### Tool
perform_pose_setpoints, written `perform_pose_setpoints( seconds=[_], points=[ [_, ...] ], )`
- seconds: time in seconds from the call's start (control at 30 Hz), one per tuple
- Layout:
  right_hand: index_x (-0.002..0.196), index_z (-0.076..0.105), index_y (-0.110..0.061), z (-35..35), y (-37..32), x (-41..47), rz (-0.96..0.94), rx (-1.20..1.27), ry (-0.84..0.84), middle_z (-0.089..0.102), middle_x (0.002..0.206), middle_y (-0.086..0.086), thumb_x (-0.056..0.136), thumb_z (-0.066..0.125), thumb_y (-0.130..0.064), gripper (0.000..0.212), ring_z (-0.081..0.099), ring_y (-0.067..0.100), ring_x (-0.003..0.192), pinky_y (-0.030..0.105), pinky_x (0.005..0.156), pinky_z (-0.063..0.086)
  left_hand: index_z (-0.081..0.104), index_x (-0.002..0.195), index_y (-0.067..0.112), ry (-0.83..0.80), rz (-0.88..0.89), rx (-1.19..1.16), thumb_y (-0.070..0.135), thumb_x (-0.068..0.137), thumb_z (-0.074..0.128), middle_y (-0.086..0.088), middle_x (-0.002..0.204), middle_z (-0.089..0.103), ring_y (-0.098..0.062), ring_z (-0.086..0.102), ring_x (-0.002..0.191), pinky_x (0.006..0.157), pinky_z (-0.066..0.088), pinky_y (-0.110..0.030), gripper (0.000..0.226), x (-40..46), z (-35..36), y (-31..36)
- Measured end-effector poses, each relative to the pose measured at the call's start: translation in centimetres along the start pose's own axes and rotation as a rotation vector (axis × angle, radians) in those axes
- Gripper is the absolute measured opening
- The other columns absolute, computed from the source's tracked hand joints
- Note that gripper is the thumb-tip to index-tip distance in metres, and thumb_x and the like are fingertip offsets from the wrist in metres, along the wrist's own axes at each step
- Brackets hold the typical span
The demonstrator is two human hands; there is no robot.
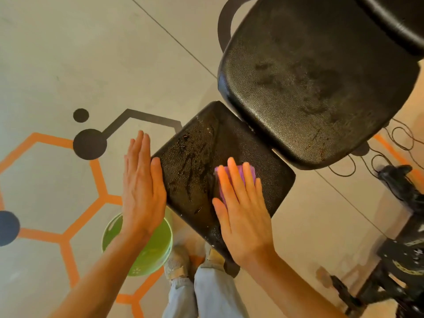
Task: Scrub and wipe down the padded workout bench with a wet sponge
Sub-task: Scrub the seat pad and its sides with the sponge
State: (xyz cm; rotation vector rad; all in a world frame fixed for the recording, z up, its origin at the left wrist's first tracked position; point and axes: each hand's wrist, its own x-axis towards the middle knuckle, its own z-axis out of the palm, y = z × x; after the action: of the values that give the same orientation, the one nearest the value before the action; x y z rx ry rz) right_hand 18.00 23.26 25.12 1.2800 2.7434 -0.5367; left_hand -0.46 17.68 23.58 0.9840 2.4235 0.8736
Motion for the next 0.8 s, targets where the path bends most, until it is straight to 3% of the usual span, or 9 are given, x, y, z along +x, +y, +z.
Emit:
perform_pose_setpoints(
  seconds=[0.07, 0.17, 0.27, 0.37, 0.57, 0.73, 0.8],
  points=[
    [0.152, 0.018, -0.019, -0.1, 0.2, 6.4, 0.052, 0.034, 0.062, 0.011, 0.161, 0.005, 0.101, 0.021, -0.047, 0.058, 0.003, 0.029, 0.149, 0.048, 0.12, 0.013, 0.037, 0.15, 0.012, 0.022, -0.016, -0.066, 0.031, 0.106, 0.024, -0.001, 0.157, 0.034, -0.009, 0.028, 0.145, 0.116, 0.012, -0.009, 0.049, -0.3, 0.5, -0.2],
    [0.152, 0.017, -0.017, -0.9, 0.2, 14.5, 0.043, 0.011, 0.084, 0.012, 0.161, 0.006, 0.102, 0.022, -0.045, 0.058, 0.006, 0.028, 0.148, 0.047, 0.12, 0.013, 0.05, 0.14, 0.01, 0.035, 0.004, -0.097, 0.027, 0.107, 0.026, -0.003, 0.148, 0.046, -0.012, 0.039, 0.14, 0.114, 0.021, -0.011, 0.045, -0.3, 0.5, -0.3],
    [0.153, 0.011, -0.018, -1.3, 2.8, 9.4, -0.155, -0.029, 0.001, 0.005, 0.162, 0.002, 0.103, 0.022, -0.039, 0.055, -0.002, 0.022, 0.149, 0.046, 0.12, 0.012, 0.056, 0.133, 0.007, 0.051, 0.005, -0.127, 0.022, 0.106, 0.028, -0.006, 0.139, 0.054, -0.01, 0.044, 0.134, 0.112, 0.024, -0.011, 0.042, -0.2, 0.6, -0.5],
    [0.153, 0.009, -0.021, -1.9, 4.8, 2.3, -0.22, -0.027, -0.074, 0.003, 0.162, -0.002, 0.102, 0.021, -0.04, 0.056, -0.003, 0.02, 0.149, 0.045, 0.119, 0.013, 0.059, 0.128, 0.006, 0.09, -0.007, -0.151, 0.019, 0.106, 0.028, -0.007, 0.133, 0.057, -0.006, 0.046, 0.129, 0.11, 0.026, -0.011, 0.04, -0.1, 0.9, -0.3],
    [0.151, 0.022, -0.016, -1.1, 0.0, 15.4, -0.168, -0.053, 0.067, 0.016, 0.16, 0.005, 0.102, 0.023, -0.041, 0.055, 0.007, 0.025, 0.149, 0.046, 0.121, 0.012, 0.057, 0.129, 0.012, 0.091, -0.036, -0.095, 0.024, 0.106, 0.026, -0.003, 0.132, 0.057, 0.0, 0.042, 0.131, 0.11, 0.024, -0.009, 0.04, -0.5, 0.9, -0.3],
    [0.153, 0.016, -0.02, -1.8, 3.0, 3.2, -0.305, 0.003, -0.074, 0.009, 0.161, -0.002, 0.102, 0.028, -0.035, 0.054, 0.003, 0.022, 0.149, 0.048, 0.119, 0.015, 0.056, 0.131, 0.013, 0.09, -0.065, -0.109, 0.026, 0.106, 0.025, -0.003, 0.135, 0.056, -0.01, 0.041, 0.139, 0.114, 0.027, -0.019, 0.041, -0.5, 1.1, 0.1],
    [0.152, 0.018, -0.021, -1.3, 2.9, 3.8, -0.313, 0.007, -0.069, 0.01, 0.161, -0.001, 0.101, 0.026, -0.04, 0.055, 0.003, 0.022, 0.149, 0.048, 0.119, 0.016, 0.056, 0.131, 0.012, 0.095, -0.071, -0.122, 0.026, 0.106, 0.025, -0.004, 0.135, 0.056, -0.01, 0.041, 0.138, 0.114, 0.028, -0.019, 0.042, -0.5, 1.1, 0.0]
  ],
)
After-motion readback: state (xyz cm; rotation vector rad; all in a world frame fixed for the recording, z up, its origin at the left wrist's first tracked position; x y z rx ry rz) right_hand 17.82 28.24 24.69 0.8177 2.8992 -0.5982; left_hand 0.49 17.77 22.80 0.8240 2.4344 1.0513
